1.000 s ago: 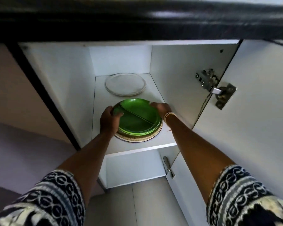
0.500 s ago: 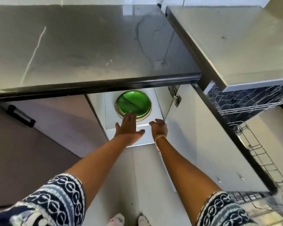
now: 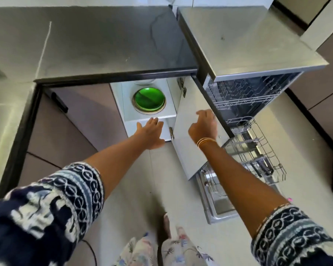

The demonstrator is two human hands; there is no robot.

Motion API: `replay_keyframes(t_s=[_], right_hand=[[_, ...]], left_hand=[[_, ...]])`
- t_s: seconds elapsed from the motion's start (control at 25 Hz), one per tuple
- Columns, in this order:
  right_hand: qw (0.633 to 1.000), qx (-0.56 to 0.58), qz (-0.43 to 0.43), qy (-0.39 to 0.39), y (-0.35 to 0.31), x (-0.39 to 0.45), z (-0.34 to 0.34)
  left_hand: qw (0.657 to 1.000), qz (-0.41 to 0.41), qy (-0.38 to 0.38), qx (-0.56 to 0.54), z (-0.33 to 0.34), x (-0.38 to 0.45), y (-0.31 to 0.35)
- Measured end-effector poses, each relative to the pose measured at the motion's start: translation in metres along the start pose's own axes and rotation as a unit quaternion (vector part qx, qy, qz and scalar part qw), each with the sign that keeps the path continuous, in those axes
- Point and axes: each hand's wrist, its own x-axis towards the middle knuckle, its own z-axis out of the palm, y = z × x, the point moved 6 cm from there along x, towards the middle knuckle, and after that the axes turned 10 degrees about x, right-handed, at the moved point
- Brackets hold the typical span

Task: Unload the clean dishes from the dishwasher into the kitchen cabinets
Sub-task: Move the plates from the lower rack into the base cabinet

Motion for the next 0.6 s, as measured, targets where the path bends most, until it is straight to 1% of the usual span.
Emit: replay_keyframes(t_s=[0.08,0.16,0.2,0.28,0.36,0.44,0.52,0.6], right_hand=[[0.995,-0.079,0.060,0.014,0.021,-0.004,-0.017],[0.985,-0.119,0.119,-0.031,0.047,-0.009,-0.020],[0.982,-0.123,0.130,-0.052,0.056,-0.009,-0.021],[0.984,-0.104,0.129,-0.059,0.058,0.002,-0.028],[0.987,-0.064,0.133,-0.062,0.055,0.014,-0.035],[0.981,0.030,0.166,-0.091,0.055,0.011,-0.035],[0.954,0.150,0.223,-0.133,0.049,-0.001,-0.030],[0.905,0.243,0.289,-0.193,0.029,-0.005,-0.008]], left_hand=[[1.000,0.003,0.012,0.005,-0.004,-0.011,0.008],[1.000,-0.003,0.017,-0.008,-0.002,-0.019,0.015],[1.000,-0.001,0.014,-0.014,0.001,-0.020,0.018],[1.000,0.003,0.015,-0.021,0.002,-0.022,0.021],[0.998,-0.020,-0.006,-0.066,0.003,-0.024,0.018],[0.982,-0.073,-0.065,-0.161,0.009,-0.023,0.010],[0.946,-0.131,-0.132,-0.267,0.012,-0.024,0.002],[0.911,-0.153,-0.191,-0.333,0.002,-0.029,-0.002]])
